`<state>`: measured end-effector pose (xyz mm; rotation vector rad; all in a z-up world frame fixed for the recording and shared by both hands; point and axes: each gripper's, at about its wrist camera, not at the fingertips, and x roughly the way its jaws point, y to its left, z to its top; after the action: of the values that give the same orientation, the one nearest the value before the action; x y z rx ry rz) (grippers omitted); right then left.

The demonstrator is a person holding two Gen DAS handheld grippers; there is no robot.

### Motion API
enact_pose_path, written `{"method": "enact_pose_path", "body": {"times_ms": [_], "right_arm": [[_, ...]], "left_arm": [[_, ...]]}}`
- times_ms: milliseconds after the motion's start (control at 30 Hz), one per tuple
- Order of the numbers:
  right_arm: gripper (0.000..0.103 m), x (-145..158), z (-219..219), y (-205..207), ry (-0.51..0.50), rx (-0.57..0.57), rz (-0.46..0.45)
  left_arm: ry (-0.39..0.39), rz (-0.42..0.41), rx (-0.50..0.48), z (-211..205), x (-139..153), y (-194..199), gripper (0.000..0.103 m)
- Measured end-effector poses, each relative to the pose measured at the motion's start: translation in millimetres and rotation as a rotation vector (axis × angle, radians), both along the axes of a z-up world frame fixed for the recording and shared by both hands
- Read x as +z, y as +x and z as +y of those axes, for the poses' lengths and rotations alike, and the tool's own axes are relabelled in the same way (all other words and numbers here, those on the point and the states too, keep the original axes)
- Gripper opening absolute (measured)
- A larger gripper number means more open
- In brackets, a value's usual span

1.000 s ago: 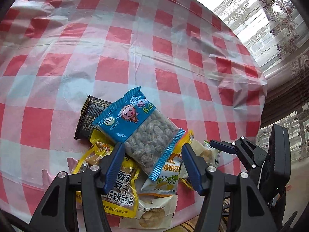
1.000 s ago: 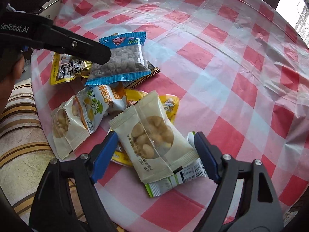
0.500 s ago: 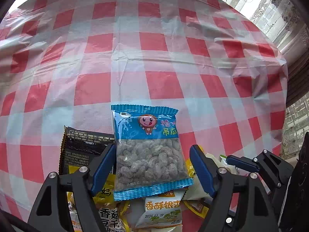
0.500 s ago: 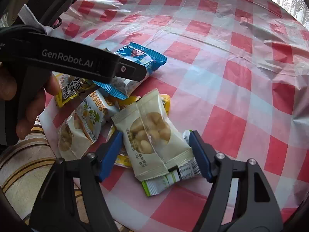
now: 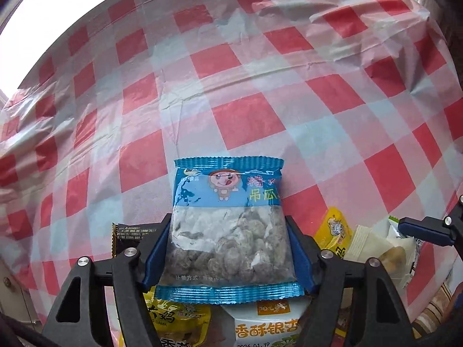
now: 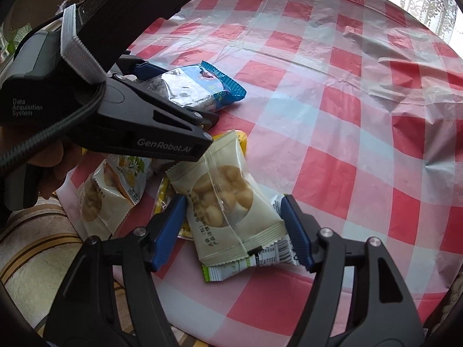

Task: Organize snacks
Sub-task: 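Grasp the blue pig-printed seed bag with the left tool while the right tool grasps the clear cookie bag, then carry both bags over the white box and open both tools to release them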

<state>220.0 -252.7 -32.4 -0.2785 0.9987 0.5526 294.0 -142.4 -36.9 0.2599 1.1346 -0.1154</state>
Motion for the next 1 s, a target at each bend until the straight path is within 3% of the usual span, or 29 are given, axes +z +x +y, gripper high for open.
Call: {"method": "enact_pose_path", "body": {"times_ms": [233,533,1000], "right_arm": [[0.070,-1,5,-2,-0.022,0.017,-0.012],[0.054,5,-7,-4,0.027,-0.030,-0.031],[0.052,30,-52,-23,0.142,-0.193,-0.072]], "left_arm": [[-0.059,-0.014,-0.003,9,4,-2,0.065],[-0.110,-0.051,0.011,14,19,-13,0.065],[-0.167,-0.101,-0.031,5,49,-47,0.065]]}}
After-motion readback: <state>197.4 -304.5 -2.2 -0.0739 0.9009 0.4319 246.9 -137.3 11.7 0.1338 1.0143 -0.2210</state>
